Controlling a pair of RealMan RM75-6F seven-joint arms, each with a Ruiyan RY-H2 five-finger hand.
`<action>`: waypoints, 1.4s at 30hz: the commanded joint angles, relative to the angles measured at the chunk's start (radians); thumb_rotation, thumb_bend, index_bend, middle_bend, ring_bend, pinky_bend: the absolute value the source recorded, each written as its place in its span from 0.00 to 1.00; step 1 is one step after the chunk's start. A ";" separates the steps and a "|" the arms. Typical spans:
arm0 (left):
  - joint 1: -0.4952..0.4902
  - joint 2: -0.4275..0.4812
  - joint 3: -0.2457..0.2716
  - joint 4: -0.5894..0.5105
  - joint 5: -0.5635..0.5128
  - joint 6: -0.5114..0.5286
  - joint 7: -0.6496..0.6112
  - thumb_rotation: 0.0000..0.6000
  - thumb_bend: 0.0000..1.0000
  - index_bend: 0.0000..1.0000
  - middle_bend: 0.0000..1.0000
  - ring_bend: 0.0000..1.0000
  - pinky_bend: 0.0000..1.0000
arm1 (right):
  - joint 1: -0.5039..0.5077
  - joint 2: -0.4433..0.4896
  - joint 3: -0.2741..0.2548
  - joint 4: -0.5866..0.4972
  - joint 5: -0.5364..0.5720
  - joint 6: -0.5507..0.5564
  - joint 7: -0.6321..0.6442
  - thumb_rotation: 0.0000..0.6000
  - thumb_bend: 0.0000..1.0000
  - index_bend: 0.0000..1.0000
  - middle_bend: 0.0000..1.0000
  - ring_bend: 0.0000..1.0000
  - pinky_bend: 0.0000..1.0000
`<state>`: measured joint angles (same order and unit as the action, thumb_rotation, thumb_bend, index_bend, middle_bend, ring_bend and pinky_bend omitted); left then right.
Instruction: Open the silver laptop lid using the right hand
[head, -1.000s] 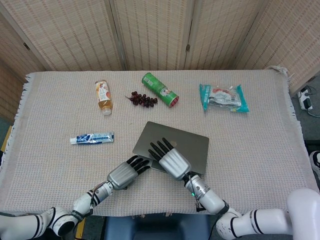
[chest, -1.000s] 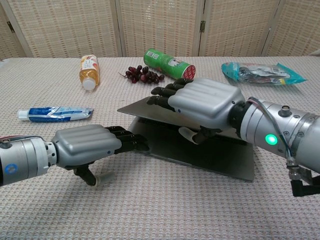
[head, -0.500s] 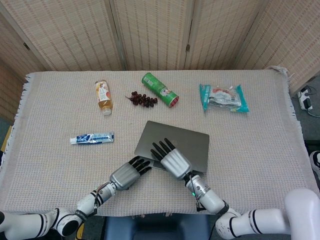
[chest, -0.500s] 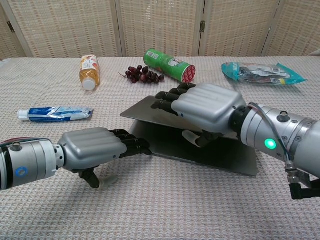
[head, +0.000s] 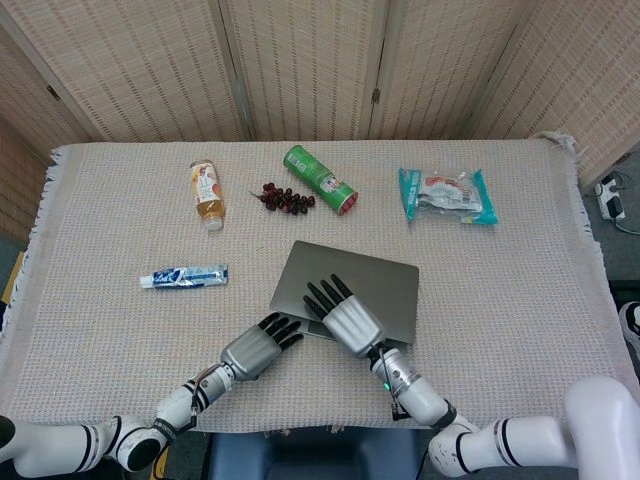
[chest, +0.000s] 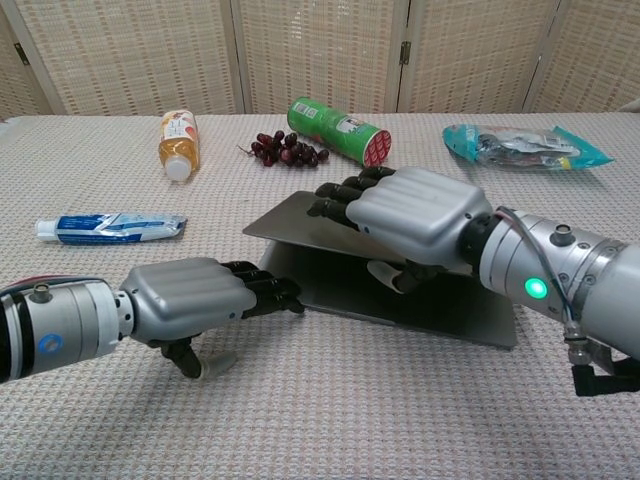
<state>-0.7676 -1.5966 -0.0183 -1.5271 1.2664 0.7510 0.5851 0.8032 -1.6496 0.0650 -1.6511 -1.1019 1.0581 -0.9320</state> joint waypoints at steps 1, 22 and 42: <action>-0.003 -0.001 0.005 -0.003 -0.009 0.006 0.006 1.00 0.55 0.00 0.00 0.00 0.00 | 0.000 0.003 0.002 0.002 -0.001 0.007 -0.006 1.00 0.58 0.00 0.00 0.00 0.00; -0.036 0.010 0.029 -0.028 -0.066 0.018 0.028 1.00 0.55 0.00 0.00 0.00 0.00 | -0.009 0.043 0.067 0.010 0.044 0.060 0.016 1.00 0.58 0.00 0.00 0.00 0.00; -0.058 0.015 0.046 -0.058 -0.101 0.037 0.053 1.00 0.55 0.00 0.00 0.00 0.00 | 0.032 0.208 0.222 0.064 0.219 0.003 0.150 1.00 0.58 0.00 0.00 0.00 0.00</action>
<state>-0.8248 -1.5816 0.0273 -1.5849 1.1660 0.7879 0.6379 0.8276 -1.4496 0.2787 -1.5988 -0.8936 1.0709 -0.7905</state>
